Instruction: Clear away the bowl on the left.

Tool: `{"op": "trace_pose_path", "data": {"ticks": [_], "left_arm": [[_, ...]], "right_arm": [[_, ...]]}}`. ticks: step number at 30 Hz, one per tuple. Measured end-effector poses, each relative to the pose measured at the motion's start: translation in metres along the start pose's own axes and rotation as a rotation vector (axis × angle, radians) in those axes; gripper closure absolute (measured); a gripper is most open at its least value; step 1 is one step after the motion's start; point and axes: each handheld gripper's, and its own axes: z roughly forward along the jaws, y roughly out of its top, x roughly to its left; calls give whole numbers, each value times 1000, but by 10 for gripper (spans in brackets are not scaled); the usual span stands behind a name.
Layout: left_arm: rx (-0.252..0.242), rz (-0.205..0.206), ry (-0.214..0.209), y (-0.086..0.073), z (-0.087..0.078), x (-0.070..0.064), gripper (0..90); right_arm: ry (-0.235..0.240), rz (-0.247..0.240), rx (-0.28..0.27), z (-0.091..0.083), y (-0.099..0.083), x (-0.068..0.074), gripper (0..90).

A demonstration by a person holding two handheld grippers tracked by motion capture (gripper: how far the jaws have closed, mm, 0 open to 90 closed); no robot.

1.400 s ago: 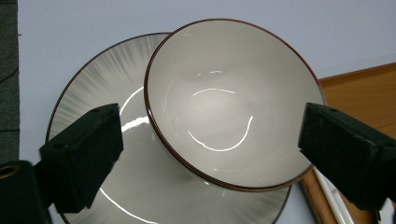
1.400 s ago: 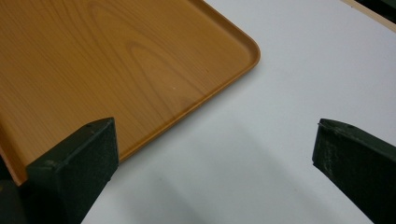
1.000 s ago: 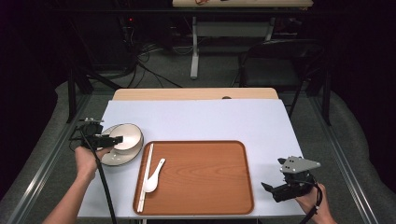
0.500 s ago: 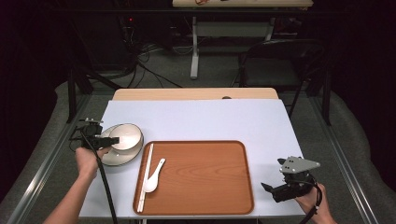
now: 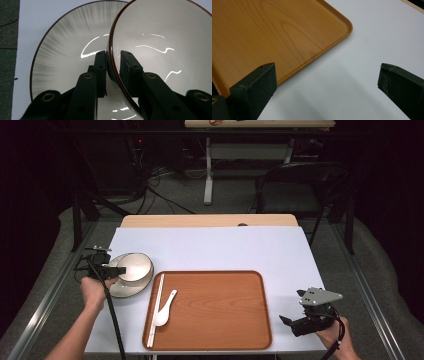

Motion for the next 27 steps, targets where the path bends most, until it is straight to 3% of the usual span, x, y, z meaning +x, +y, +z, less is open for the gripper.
{"op": "trace_pose_path", "data": {"ticks": [8,15,27], "left_arm": [[-7,-3,-6,-1,-1,3,829],[-57,-3,-9,-3,-6,4,831],[-116,78,-2,-5,-20,-6,824]], "right_arm": [[-4,3,1,0,0,0,16],[-6,5,-1,-1,0,0,16],[-14,8,0,-1,1,-1,15]]}}
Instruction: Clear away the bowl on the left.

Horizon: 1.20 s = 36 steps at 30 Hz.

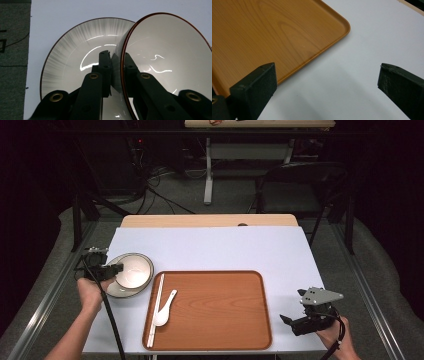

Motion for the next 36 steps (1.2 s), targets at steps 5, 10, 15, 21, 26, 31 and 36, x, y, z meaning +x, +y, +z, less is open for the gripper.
{"op": "trace_pose_path", "data": {"ticks": [5,10,15,21,26,31,36], "left_arm": [[-30,33,4,2,-9,-4,824],[-50,74,2,5,-18,-11,824],[-67,120,-2,7,-26,-21,824],[-84,169,-19,11,-34,-36,824],[-98,198,-38,13,-38,-47,824],[-109,228,-74,14,-42,-61,824],[-127,258,-107,13,-46,-78,824]], "right_arm": [[4,7,-6,0,0,0,13],[5,16,-9,0,1,0,0],[11,22,-7,1,2,0,0],[13,25,-15,1,4,2,0],[18,38,-25,2,7,2,0],[23,44,-27,4,14,5,0],[26,49,-36,6,22,7,0]]}}
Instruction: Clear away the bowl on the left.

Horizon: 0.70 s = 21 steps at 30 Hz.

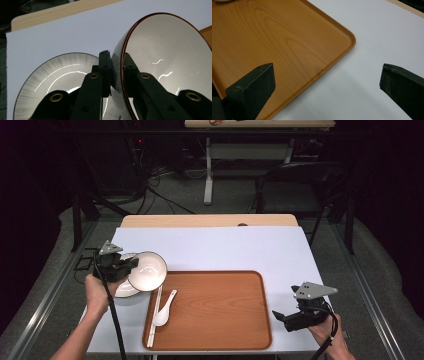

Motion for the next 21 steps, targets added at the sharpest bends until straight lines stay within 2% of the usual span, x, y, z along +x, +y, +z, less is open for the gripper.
{"op": "trace_pose_path", "data": {"ticks": [4,13,21], "left_arm": [[-8,19,-38,2,0,-12,824],[-27,65,-86,6,2,-38,824],[-32,88,-143,1,12,-60,824]], "right_arm": [[13,7,11,4,5,1,0],[57,15,16,14,19,5,0],[103,-11,16,27,35,13,0]]}}
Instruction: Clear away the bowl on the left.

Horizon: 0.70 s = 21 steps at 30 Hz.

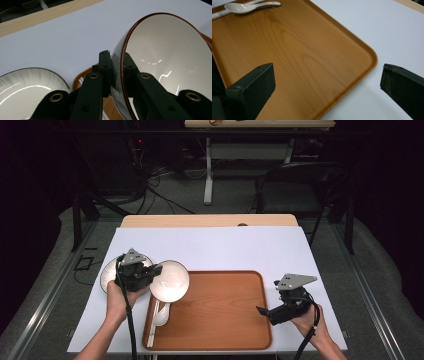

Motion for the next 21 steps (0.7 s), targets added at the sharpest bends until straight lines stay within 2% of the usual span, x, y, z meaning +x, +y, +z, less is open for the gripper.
{"op": "trace_pose_path", "data": {"ticks": [8,21], "left_arm": [[16,44,-35,2,13,-20,824],[27,99,-74,8,36,-55,824]], "right_arm": [[57,-25,-12,17,20,11,0],[118,-60,-29,47,54,29,0]]}}
